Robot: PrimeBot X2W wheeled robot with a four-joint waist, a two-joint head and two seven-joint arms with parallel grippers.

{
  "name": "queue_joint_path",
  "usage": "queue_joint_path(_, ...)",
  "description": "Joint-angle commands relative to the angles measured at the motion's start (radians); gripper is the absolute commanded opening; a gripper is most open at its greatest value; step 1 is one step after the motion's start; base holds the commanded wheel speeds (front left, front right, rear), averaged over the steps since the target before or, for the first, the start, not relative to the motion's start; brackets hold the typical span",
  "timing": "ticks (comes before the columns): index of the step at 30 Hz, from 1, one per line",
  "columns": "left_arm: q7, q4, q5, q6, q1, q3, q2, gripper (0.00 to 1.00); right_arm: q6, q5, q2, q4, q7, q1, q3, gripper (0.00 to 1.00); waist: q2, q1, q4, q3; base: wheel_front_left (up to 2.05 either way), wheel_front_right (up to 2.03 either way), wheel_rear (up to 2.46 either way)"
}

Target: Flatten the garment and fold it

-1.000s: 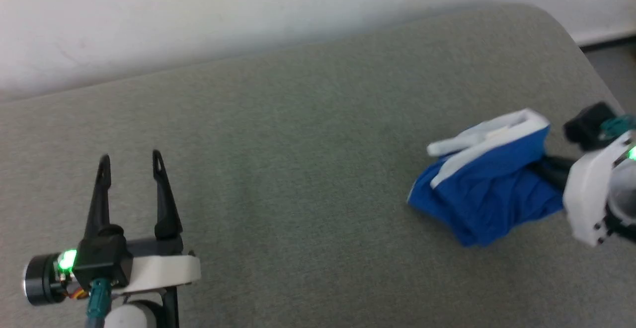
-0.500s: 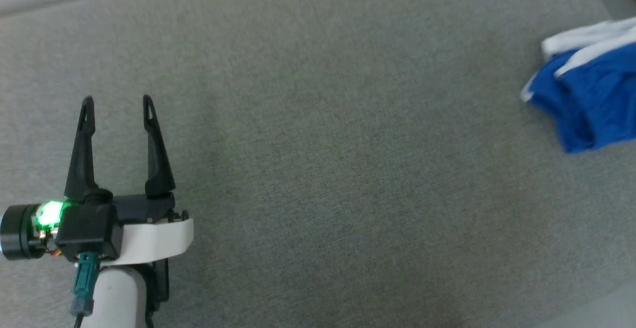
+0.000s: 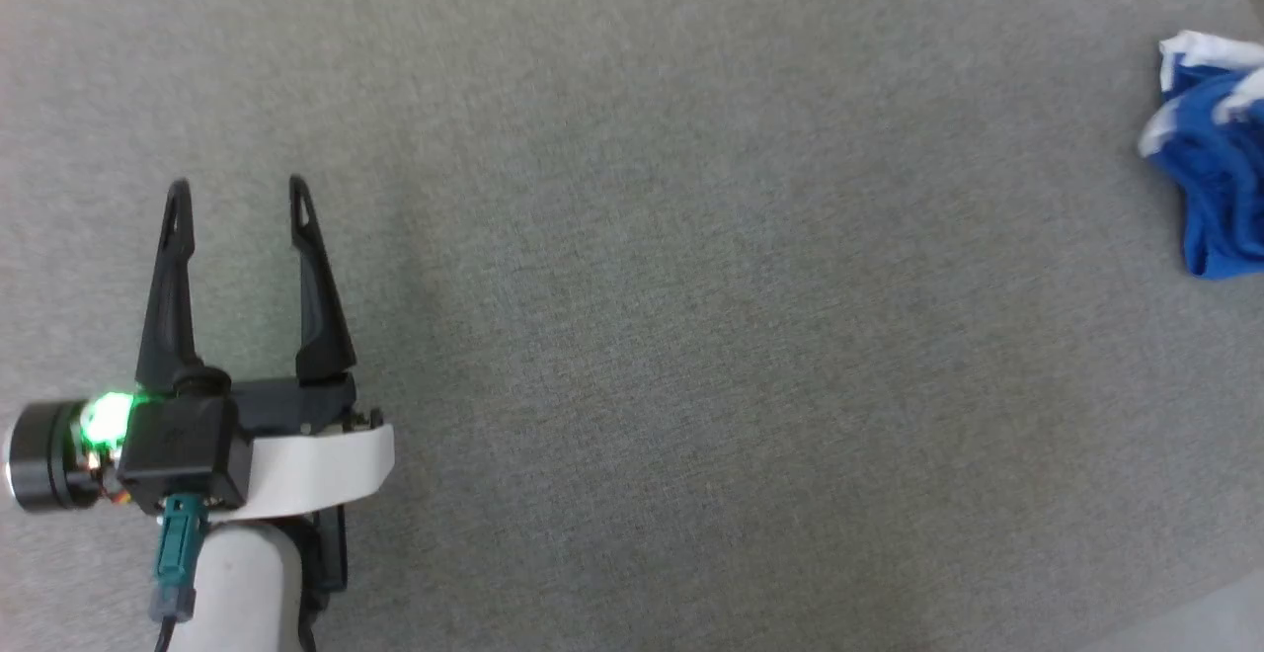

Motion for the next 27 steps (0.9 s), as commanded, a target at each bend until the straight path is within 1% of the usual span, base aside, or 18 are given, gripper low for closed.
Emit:
queue_joint_path(1,-0.005,0.003,-0.007,0.008,0.018,0.001,-0.005,1.00,-0.002,-0.010,-0.010,-0.003,-0.026,-0.026,-0.009,1.00,-0.0002,-0.0001,0.021,-0.097,0.00,0.00,0.00)
queue_joint_path(3,-0.005,0.011,-0.015,0.011,0.036,0.004,-0.011,1.00,-0.002,-0.033,-0.016,-0.013,-0.103,-0.044,-0.028,1.00,-0.0002,-0.0001,0.031,-0.139,0.00,0.00,0.00)
queue_joint_path(6,-0.005,0.028,-0.028,0.019,0.073,0.013,-0.025,1.00,-0.002,-0.066,0.012,-0.032,-0.214,-0.056,-0.067,1.00,-0.0002,-0.0001,0.048,-0.206,0.00,0.00,0.00)
queue_joint_path(8,-0.005,0.043,-0.032,0.021,0.097,0.017,-0.031,1.00,-0.002,-0.091,0.042,-0.047,-0.288,-0.053,-0.101,1.00,-0.0002,-0.0001,0.063,-0.245,0.00,0.00,0.00)
queue_joint_path(11,-0.005,0.055,-0.041,0.025,0.134,0.027,-0.047,1.00,-0.002,-0.134,0.105,-0.088,-0.343,-0.029,-0.164,1.00,-0.0002,-0.0001,0.087,-0.295,0.00,0.00,0.00)
queue_joint_path(14,-0.005,0.064,-0.064,0.019,0.159,0.043,-0.064,1.00,-0.002,-0.200,0.173,-0.177,-0.360,0.030,-0.242,1.00,-0.0002,-0.0001,0.119,-0.332,0.00,0.00,0.00)
queue_joint_path(17,-0.005,0.071,-0.080,0.003,0.174,0.061,-0.076,1.00,-0.002,-0.256,0.258,-0.346,-0.361,0.131,-0.360,1.00,-0.0002,-0.0001,0.154,-0.365,0.00,0.00,0.00)
queue_joint_path(20,-0.005,0.084,-0.092,-0.026,0.183,0.079,-0.085,1.00,-0.002,-0.307,0.359,-0.519,-0.361,0.274,-0.461,1.00,-0.0002,-0.0001,0.186,-0.395,0.00,0.00,0.00)
queue_joint_path(22,-0.005,0.086,-0.093,-0.046,0.187,0.088,-0.089,1.00,-0.002,-0.327,0.422,-0.609,-0.361,0.368,-0.504,1.00,-0.0002,-0.0001,0.205,-0.412,0.00,0.00,0.00)
queue_joint_path(24,-0.005,0.090,-0.092,-0.067,0.194,0.091,-0.093,1.00,-0.002,-0.334,0.477,-0.673,-0.362,0.454,-0.529,1.00,-0.0002,-0.0001,0.223,-0.427,0.00,0.00,0.00)
queue_joint_path(27,-0.005,0.098,-0.090,-0.094,0.204,0.099,-0.099,1.00,-0.002,-0.333,0.551,-0.735,-0.362,0.572,-0.553,1.00,-0.0002,-0.0001,0.243,-0.447,0.00,0.00,0.00)
